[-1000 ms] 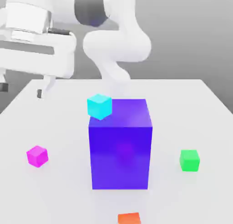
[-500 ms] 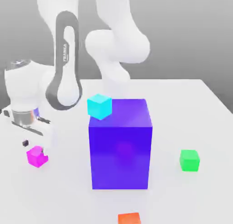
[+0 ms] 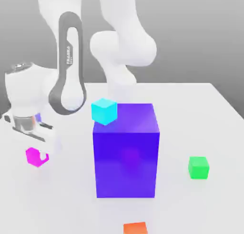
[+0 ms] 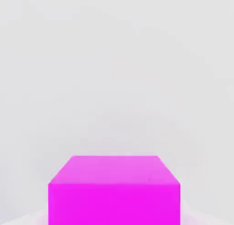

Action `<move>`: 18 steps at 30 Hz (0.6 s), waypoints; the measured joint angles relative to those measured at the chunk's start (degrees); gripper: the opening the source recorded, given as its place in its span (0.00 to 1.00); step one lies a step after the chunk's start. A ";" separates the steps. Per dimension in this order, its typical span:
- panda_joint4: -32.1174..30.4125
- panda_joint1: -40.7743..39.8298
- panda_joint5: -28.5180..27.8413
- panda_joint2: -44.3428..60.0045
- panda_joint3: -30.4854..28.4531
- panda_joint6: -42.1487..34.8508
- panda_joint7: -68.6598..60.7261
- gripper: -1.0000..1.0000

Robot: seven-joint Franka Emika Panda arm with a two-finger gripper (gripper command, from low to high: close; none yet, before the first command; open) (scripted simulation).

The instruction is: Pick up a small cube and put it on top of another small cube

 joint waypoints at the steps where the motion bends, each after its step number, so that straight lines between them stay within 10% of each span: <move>1: 0.86 0.92 -0.64 -0.77 0.42 -0.50 0.09 0.00; 18: 7.85 36.80 5.22 -8.33 20.30 -6.16 18.39 0.00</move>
